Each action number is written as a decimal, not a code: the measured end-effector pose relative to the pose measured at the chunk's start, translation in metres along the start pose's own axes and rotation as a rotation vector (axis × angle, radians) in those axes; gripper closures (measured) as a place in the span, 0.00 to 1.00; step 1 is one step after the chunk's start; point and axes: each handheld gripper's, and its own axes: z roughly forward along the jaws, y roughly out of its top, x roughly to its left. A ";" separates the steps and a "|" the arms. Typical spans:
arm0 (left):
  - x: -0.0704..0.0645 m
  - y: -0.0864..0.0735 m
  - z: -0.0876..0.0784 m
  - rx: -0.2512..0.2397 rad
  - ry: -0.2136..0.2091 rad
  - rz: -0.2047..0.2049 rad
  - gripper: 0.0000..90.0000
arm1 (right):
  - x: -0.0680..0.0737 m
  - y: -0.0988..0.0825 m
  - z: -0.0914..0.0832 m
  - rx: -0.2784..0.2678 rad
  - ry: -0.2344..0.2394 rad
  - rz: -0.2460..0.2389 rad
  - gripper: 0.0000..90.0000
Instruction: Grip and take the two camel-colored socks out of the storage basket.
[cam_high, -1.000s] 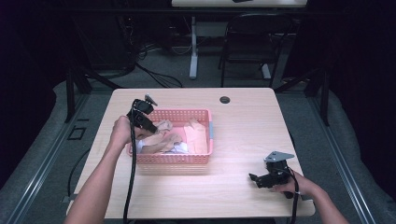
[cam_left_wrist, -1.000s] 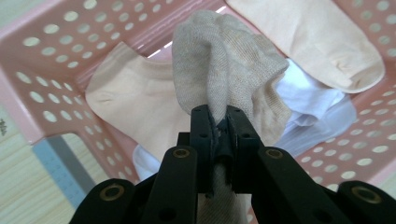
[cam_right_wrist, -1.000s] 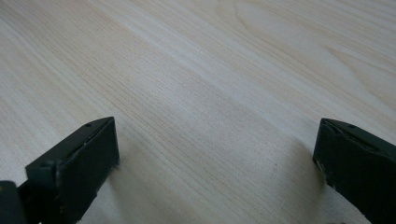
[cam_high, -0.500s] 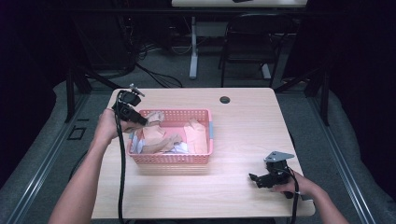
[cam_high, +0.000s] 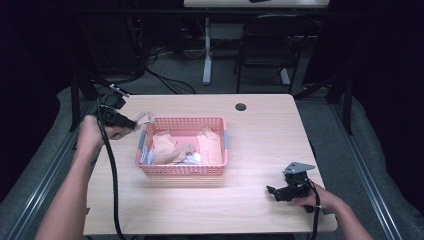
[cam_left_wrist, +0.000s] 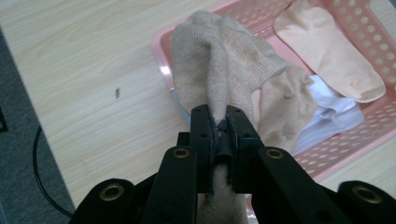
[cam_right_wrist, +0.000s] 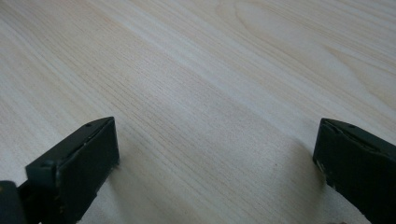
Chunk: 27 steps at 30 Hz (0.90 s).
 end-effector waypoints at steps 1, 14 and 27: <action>0.004 -0.003 -0.002 -0.009 -0.005 -0.007 0.92 | 0.000 0.000 0.000 0.000 0.000 0.000 0.00; 0.043 -0.035 -0.006 -0.020 0.115 -0.124 0.92 | 0.000 0.000 0.000 0.000 0.000 0.000 0.00; 0.066 -0.065 0.035 0.042 0.099 -0.227 0.92 | 0.000 0.000 0.000 0.000 0.000 -0.001 0.00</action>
